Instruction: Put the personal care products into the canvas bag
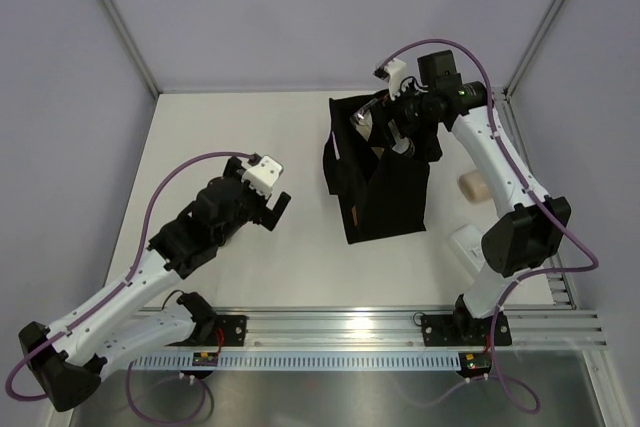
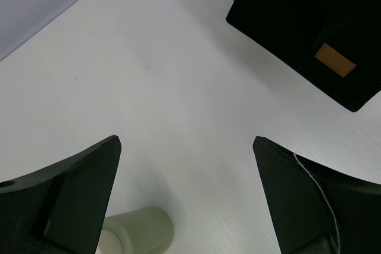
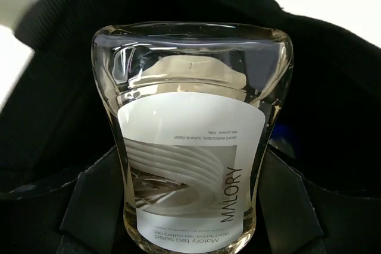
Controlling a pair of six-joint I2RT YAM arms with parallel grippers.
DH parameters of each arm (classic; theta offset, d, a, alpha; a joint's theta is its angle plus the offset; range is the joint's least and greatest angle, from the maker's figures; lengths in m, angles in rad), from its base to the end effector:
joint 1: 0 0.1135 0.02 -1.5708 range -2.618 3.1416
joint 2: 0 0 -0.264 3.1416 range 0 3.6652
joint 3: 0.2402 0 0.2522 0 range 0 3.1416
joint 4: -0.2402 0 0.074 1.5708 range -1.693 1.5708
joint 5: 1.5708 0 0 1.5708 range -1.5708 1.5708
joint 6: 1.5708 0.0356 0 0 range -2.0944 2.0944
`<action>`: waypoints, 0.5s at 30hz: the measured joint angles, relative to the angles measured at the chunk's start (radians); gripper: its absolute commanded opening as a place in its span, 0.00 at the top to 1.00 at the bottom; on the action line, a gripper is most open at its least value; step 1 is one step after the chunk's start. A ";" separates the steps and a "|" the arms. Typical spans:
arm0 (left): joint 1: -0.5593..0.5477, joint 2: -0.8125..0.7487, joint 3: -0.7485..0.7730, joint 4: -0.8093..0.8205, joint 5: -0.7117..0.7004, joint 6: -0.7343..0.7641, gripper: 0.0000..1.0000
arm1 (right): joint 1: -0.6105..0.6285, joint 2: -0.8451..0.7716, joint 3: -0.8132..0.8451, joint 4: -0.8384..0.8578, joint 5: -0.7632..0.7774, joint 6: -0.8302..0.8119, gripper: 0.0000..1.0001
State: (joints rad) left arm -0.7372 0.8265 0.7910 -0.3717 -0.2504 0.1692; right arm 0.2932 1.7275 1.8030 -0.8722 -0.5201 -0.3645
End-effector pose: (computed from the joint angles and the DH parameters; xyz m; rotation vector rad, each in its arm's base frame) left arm 0.1449 -0.1196 0.3160 0.7123 1.8331 -0.1244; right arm 0.3532 0.1251 0.3776 -0.9758 2.0895 0.5763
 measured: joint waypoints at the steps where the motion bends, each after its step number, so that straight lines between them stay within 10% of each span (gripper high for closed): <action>1: 0.000 0.000 0.000 0.000 0.003 0.000 0.01 | 0.001 -0.005 0.000 -0.026 0.016 -0.014 1.00; 15: 0.000 -0.005 0.000 0.000 0.011 0.000 0.01 | 0.114 0.112 0.005 -0.081 0.209 0.012 0.89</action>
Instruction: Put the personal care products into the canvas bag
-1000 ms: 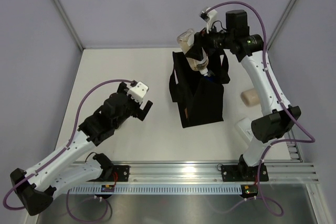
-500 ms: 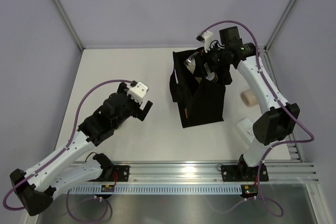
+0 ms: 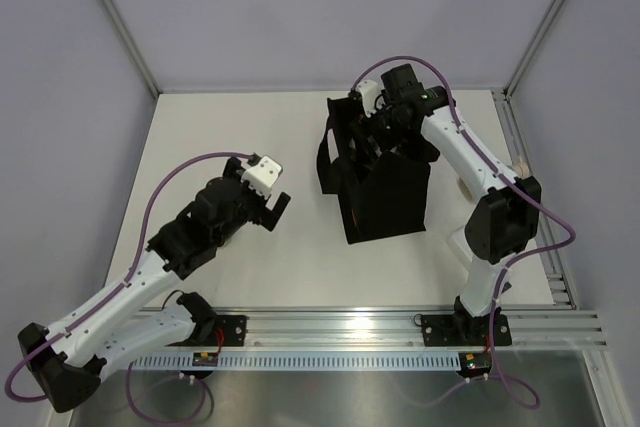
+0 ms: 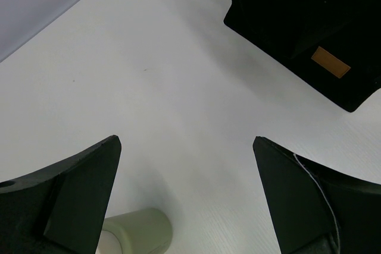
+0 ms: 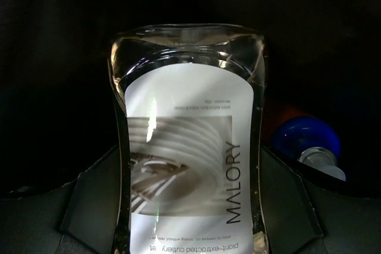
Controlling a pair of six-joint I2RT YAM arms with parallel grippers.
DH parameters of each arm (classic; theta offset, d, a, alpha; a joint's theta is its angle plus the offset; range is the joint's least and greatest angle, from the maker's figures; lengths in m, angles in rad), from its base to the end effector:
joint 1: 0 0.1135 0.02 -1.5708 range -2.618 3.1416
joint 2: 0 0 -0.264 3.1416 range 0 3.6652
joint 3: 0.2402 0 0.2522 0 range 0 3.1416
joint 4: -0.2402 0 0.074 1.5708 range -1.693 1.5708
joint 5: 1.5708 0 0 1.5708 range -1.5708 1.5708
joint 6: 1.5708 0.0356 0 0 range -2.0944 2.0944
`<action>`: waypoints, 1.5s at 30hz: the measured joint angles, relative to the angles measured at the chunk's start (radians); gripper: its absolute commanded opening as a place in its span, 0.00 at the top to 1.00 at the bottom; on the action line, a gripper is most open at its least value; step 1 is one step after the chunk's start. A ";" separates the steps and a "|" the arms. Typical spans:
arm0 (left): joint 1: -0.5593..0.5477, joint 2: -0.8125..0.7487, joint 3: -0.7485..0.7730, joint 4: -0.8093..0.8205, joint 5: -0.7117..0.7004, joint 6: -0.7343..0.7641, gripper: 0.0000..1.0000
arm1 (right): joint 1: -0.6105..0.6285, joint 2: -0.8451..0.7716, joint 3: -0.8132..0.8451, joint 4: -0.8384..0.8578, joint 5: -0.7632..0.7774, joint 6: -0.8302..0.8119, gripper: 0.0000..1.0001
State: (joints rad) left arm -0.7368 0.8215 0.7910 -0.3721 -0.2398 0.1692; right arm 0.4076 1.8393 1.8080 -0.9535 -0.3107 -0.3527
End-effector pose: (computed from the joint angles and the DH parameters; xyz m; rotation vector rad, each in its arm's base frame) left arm 0.1440 -0.1192 0.3167 0.7166 1.8283 -0.1359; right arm 0.3596 0.1671 0.3304 -1.0517 2.3092 0.4178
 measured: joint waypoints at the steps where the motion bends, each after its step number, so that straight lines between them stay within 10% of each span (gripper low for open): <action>1: 0.000 -0.002 0.000 0.000 0.000 0.000 0.01 | 0.000 0.010 0.000 0.001 0.007 0.008 0.86; 11: 0.000 -0.003 0.000 0.000 0.001 0.000 0.01 | 0.000 0.058 -0.029 0.067 0.011 0.027 0.34; 22: 0.000 -0.004 0.000 0.000 0.004 0.000 0.01 | -0.001 0.076 -0.038 0.006 0.013 -0.035 0.04; 34: 0.000 -0.024 0.000 0.000 0.007 0.000 0.01 | -0.031 -0.191 0.274 -0.145 -0.038 -0.037 0.01; 40: 0.000 -0.029 0.000 0.000 0.007 -0.001 0.01 | -0.394 -0.357 0.269 -0.080 -0.101 0.162 0.00; 45: 0.000 -0.035 0.000 0.000 0.008 -0.001 0.01 | -0.640 -0.407 -0.086 0.068 -0.018 0.380 0.01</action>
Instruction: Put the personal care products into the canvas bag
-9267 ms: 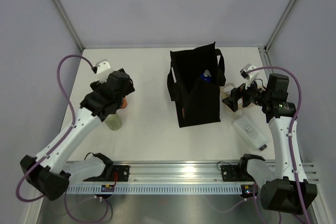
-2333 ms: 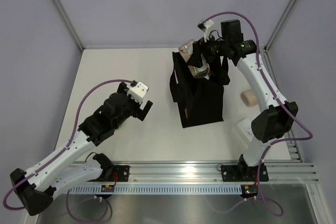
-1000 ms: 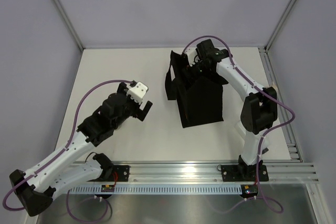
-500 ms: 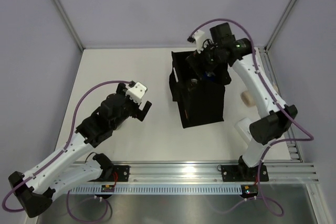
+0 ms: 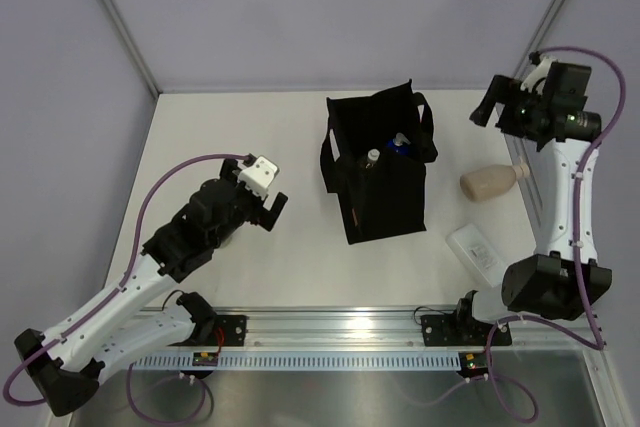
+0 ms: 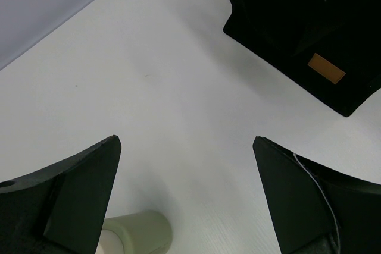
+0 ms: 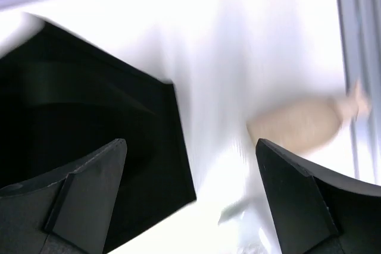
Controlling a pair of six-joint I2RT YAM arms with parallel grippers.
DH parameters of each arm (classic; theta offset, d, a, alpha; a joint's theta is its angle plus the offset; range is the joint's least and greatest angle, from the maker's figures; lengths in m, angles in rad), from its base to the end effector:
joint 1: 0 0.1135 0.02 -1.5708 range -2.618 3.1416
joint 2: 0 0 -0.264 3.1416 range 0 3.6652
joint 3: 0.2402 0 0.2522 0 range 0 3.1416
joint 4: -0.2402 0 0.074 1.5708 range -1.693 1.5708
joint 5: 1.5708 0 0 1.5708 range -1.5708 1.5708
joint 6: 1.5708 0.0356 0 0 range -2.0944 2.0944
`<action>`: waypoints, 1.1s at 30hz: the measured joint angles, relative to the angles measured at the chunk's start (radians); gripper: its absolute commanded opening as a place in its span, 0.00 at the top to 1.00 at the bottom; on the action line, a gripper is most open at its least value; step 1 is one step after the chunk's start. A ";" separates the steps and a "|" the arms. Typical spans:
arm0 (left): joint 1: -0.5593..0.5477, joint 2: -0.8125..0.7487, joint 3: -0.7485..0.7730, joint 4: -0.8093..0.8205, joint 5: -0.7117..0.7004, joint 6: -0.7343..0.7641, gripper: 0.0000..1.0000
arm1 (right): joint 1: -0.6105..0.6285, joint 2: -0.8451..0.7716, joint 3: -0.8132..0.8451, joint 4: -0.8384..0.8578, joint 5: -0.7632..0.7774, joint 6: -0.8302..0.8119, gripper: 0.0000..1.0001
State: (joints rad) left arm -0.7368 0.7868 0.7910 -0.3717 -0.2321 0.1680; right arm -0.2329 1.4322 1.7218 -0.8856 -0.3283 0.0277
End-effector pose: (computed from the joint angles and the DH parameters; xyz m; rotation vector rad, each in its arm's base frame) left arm 0.1386 -0.1147 0.3224 0.7029 1.7986 -0.1554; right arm 0.2851 -0.0558 0.4420 0.0914 2.1382 0.2355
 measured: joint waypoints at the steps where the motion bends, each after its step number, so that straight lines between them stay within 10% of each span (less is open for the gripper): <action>1: 0.000 -0.001 0.000 0.000 0.000 0.000 0.01 | -0.008 -0.001 -0.069 0.015 0.030 0.029 0.00; 8: 0.000 -0.001 0.000 0.000 0.005 -0.001 0.01 | -0.008 0.014 -0.418 0.049 0.332 0.258 0.00; 33: 0.000 0.018 0.000 -0.001 0.017 -0.003 0.01 | -0.098 0.538 -0.234 0.194 0.371 0.504 0.06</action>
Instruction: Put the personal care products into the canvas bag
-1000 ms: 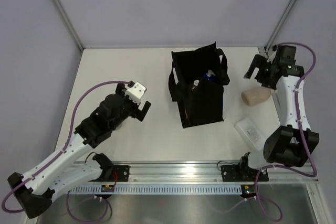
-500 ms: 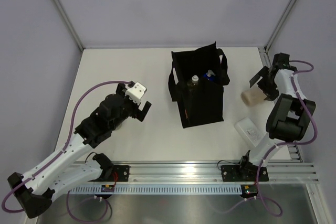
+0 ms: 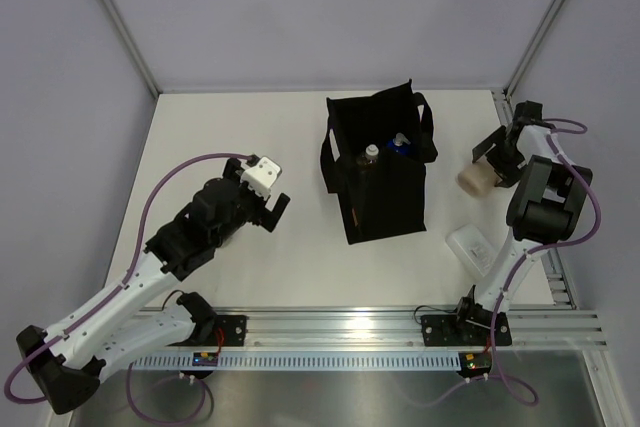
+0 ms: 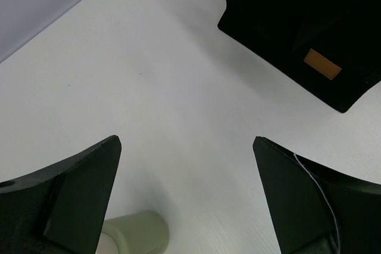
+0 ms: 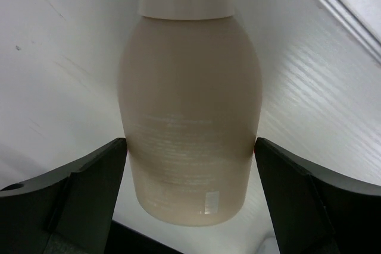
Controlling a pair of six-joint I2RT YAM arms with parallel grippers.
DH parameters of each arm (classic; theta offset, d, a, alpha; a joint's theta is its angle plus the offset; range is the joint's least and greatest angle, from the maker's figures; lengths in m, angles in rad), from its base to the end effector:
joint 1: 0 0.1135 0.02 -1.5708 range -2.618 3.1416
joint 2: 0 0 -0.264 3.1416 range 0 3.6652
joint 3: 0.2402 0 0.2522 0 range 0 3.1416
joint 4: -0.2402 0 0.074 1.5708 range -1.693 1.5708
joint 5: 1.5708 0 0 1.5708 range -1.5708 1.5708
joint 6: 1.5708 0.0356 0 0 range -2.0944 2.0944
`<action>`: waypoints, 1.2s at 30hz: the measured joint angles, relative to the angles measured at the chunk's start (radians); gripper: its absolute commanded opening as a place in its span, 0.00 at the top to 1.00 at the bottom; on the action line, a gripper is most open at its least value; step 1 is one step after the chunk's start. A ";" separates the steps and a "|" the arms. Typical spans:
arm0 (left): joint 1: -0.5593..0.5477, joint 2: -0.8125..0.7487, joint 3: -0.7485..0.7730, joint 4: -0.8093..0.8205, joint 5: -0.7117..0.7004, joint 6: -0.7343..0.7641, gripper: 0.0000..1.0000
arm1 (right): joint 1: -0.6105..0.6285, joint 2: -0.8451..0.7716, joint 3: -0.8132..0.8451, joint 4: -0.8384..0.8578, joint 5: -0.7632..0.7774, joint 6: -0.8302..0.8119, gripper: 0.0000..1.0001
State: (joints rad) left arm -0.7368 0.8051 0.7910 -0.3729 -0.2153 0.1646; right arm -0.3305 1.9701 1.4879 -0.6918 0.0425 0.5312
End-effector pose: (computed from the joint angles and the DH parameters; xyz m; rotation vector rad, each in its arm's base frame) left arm 0.1411 -0.1177 0.3193 0.7208 1.8142 -0.1676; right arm 0.3872 -0.1344 0.1952 1.1561 2.4871 -0.0028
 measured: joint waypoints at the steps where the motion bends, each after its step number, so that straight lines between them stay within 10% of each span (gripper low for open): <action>1: 0.000 0.000 0.000 0.000 0.000 0.000 0.01 | -0.001 0.014 0.001 0.008 -0.011 0.005 0.07; 10: 0.000 0.002 0.000 0.000 0.000 0.000 0.01 | -0.004 0.039 0.030 -0.011 -0.045 -0.014 0.37; 36: 0.000 -0.008 0.000 0.000 0.006 0.000 0.01 | -0.004 0.141 0.195 -0.138 -0.122 -0.363 0.04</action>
State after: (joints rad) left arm -0.7368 0.7975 0.7910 -0.3733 -0.2092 0.1642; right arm -0.3347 2.1109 1.6829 -0.8295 -0.0792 0.1684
